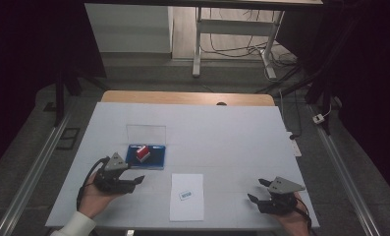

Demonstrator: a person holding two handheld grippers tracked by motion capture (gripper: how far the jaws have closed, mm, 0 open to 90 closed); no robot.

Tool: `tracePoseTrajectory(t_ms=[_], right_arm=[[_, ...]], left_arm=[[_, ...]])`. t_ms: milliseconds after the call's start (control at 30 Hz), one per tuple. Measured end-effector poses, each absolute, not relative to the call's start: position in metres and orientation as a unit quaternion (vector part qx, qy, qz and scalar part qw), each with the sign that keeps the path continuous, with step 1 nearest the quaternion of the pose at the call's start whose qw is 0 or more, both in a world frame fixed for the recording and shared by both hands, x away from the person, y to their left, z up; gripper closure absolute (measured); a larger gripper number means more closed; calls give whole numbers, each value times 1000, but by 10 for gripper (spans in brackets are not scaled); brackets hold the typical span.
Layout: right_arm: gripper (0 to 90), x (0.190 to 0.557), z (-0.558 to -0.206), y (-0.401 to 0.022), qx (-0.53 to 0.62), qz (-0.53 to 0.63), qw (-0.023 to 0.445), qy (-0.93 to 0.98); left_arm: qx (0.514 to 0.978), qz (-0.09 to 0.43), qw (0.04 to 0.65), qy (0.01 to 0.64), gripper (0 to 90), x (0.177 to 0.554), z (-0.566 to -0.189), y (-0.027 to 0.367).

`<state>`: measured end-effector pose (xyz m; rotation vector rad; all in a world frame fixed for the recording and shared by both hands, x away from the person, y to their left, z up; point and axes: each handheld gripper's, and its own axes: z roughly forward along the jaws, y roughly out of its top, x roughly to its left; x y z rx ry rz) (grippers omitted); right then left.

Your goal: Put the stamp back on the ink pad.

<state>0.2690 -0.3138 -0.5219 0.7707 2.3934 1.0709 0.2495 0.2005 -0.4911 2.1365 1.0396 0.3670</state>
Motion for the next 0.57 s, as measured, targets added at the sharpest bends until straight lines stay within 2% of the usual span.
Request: tracePoseTrajectory(t_ms=[267, 567], right_arm=[[304, 269, -522, -314, 277, 388, 204, 855], [304, 268, -520, -314, 274, 392, 209, 853]], left_arm=[[834, 134, 362, 394, 335, 228, -503, 203], [828, 139, 368, 399, 335, 227, -504, 205]])
